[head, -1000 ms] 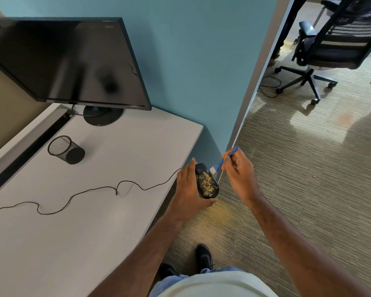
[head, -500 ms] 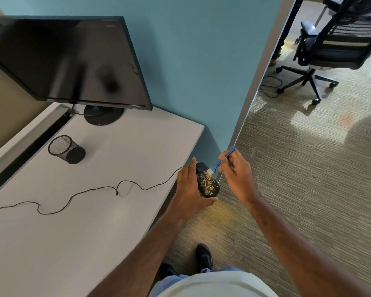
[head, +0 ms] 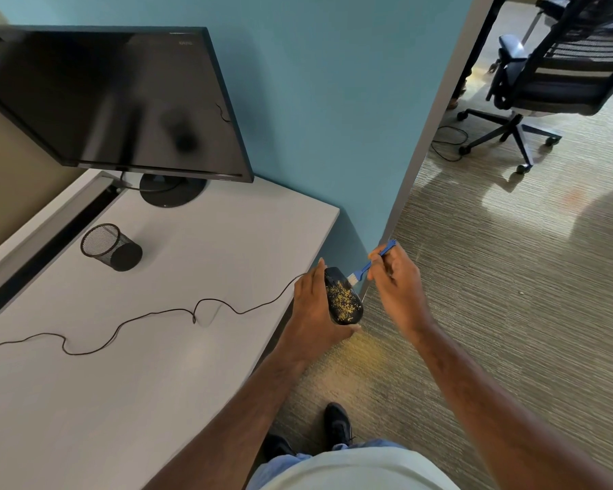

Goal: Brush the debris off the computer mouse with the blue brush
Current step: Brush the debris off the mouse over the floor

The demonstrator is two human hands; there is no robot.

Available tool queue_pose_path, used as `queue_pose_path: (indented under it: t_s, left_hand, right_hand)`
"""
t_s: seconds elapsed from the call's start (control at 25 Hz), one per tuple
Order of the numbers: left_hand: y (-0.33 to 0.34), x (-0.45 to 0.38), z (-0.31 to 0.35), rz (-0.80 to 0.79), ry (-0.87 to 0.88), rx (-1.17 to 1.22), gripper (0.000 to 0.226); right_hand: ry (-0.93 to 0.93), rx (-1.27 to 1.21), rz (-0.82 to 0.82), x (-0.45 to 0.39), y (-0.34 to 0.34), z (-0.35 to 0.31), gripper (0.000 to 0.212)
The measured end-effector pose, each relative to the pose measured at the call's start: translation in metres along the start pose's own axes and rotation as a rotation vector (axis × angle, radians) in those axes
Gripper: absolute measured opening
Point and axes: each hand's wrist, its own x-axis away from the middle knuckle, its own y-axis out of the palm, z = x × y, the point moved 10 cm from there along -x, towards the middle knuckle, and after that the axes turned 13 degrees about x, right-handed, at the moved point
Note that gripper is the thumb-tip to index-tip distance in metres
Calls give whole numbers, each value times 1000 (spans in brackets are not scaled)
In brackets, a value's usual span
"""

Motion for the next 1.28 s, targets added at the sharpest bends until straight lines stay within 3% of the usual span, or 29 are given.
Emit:
queue_pose_path:
  t_s: [0.2,1.28]
  left_hand:
    - [-2,-1,3,22,22,-1,138]
    - [-2,3,-1,48,19,-16,139]
  right_hand:
    - [-81,45,-32,1,12,-15,10]
    - [-148,200,-34,3,18,-28,8]
